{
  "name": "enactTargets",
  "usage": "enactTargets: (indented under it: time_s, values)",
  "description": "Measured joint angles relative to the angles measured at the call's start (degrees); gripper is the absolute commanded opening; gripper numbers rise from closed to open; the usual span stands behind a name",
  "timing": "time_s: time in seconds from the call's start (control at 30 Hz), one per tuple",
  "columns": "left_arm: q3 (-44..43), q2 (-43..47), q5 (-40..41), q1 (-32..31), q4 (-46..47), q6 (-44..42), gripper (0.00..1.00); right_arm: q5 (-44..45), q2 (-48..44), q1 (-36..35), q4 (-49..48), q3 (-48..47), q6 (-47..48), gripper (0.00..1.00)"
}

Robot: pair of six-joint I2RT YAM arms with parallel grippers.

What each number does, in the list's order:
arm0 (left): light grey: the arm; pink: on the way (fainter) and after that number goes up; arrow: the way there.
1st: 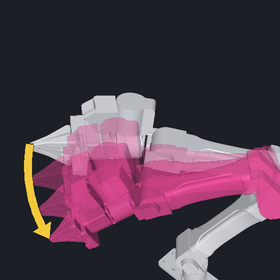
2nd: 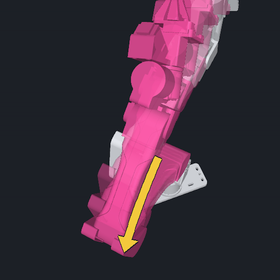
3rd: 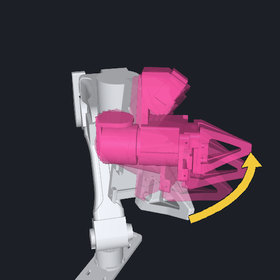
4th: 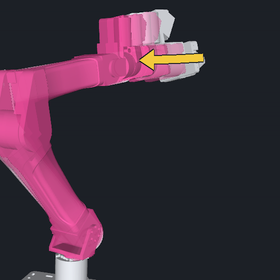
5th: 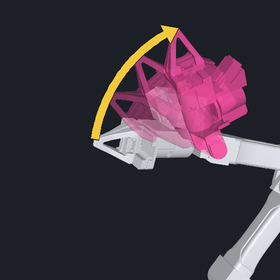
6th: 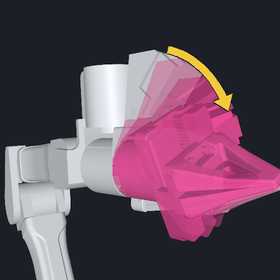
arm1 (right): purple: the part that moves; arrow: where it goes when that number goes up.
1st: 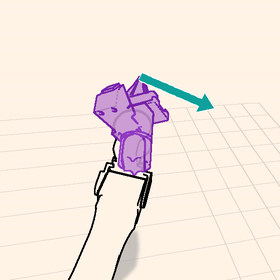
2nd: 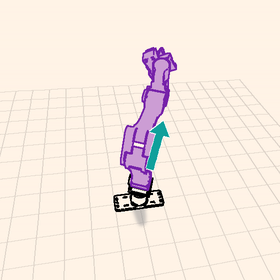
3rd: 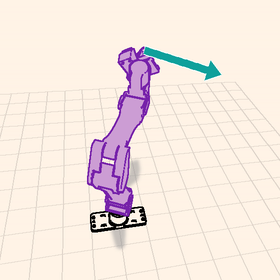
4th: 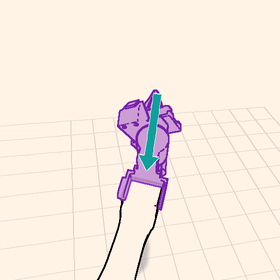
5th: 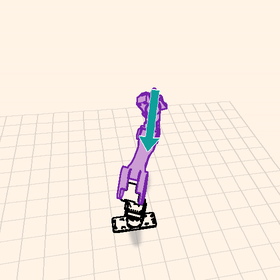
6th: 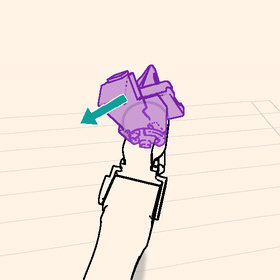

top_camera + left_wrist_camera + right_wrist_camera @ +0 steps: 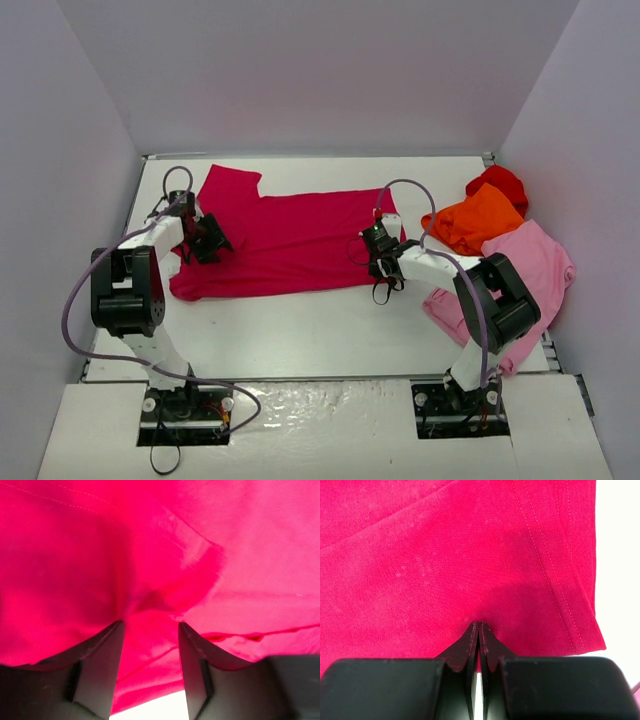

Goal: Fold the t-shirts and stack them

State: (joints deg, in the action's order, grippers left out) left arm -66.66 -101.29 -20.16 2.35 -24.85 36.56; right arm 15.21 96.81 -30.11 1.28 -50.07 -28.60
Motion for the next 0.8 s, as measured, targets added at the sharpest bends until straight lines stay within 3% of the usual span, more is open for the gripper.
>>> enactTargets:
  time_s: [0.17,0.27,0.3,0.57,0.8]
  values:
    - [-3.0,7.7,1.5,0.0,0.0,-0.7,0.43,0.0,0.1,0.0,0.2,-0.2,0.0,0.00]
    - [-6.7,7.3,2.3,0.0,0.4,-1.6,0.06,0.0,0.1,0.0,0.2,-0.2,0.0,0.00]
    - [-7.4,6.6,2.3,0.0,0.7,-1.8,0.00,0.0,0.1,0.0,0.3,-0.2,0.0,0.00]
    - [-7.8,-6.7,1.3,0.0,1.5,-2.2,0.00,0.0,0.1,0.0,0.3,-0.2,0.1,0.00]
    - [-7.7,-7.7,1.3,0.0,1.9,-2.4,0.00,0.0,0.1,0.0,0.3,-0.2,0.1,0.00]
